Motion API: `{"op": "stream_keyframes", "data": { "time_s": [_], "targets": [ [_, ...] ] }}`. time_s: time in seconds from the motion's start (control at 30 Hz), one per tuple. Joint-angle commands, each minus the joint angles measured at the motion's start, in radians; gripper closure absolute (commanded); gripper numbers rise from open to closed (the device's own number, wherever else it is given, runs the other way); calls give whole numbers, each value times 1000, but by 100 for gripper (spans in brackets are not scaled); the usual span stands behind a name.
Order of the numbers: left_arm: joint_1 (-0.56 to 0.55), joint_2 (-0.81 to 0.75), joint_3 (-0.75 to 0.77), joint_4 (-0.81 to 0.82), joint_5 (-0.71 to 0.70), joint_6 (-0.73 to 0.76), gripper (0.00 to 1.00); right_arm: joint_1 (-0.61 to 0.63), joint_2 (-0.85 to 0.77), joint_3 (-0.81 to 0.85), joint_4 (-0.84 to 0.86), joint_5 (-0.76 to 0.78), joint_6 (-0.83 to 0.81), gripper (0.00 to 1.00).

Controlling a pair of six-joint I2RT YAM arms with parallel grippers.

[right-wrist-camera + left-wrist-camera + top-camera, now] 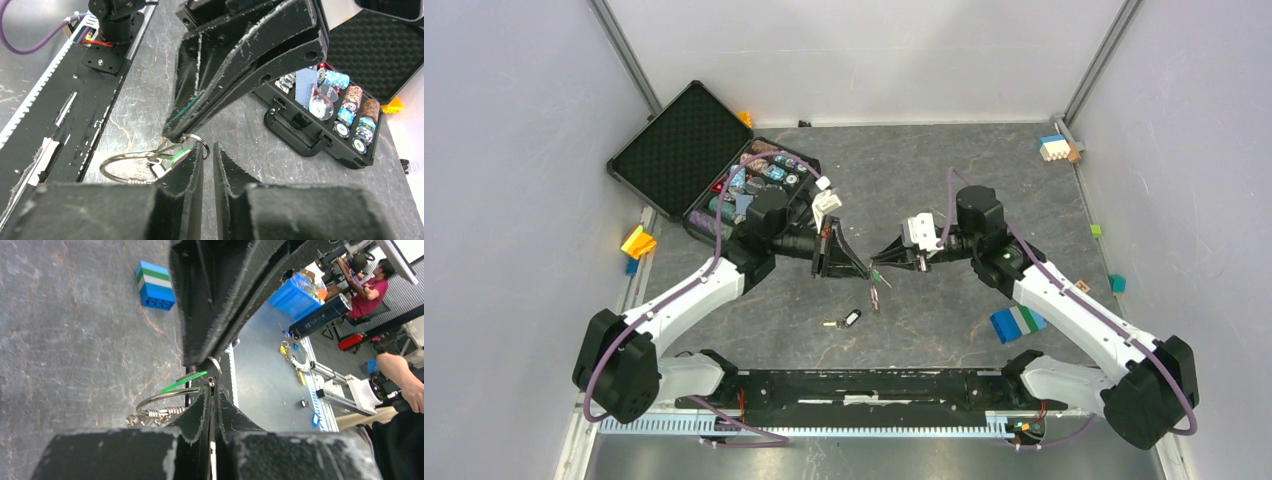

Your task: Put the keys on the keyring

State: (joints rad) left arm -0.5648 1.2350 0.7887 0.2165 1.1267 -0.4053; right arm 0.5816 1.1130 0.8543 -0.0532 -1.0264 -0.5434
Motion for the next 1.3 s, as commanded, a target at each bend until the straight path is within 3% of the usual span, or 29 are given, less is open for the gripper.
{"op": "stream_keyframes", "data": {
  "time_s": [0.0,0.17,0.33,0.53,0.63,0.8,1.03,1.27],
  "targets": [
    [-21,-20,37,-80,45,99,98,4,31,58,-26,82,-41,77],
    [-20,-29,13,-26,39,58,98,4,32,89,-66,175,-40,58],
    [-13,-44,-14,42,9,14,98,1,-39,78,-113,276,-86,49],
    [23,-69,-20,51,-65,2,98,0,-112,55,-184,323,-124,46],
    [34,-74,-16,56,-74,2,98,0,-128,30,-178,264,-96,45],
    [43,-75,8,61,-109,27,98,1,-97,-24,-57,126,29,44],
    [42,-63,52,4,-150,121,98,0,-33,-68,125,78,193,42],
    [43,-105,-22,66,-145,231,98,-1,15,-76,154,-1,232,45]
  ]
}}
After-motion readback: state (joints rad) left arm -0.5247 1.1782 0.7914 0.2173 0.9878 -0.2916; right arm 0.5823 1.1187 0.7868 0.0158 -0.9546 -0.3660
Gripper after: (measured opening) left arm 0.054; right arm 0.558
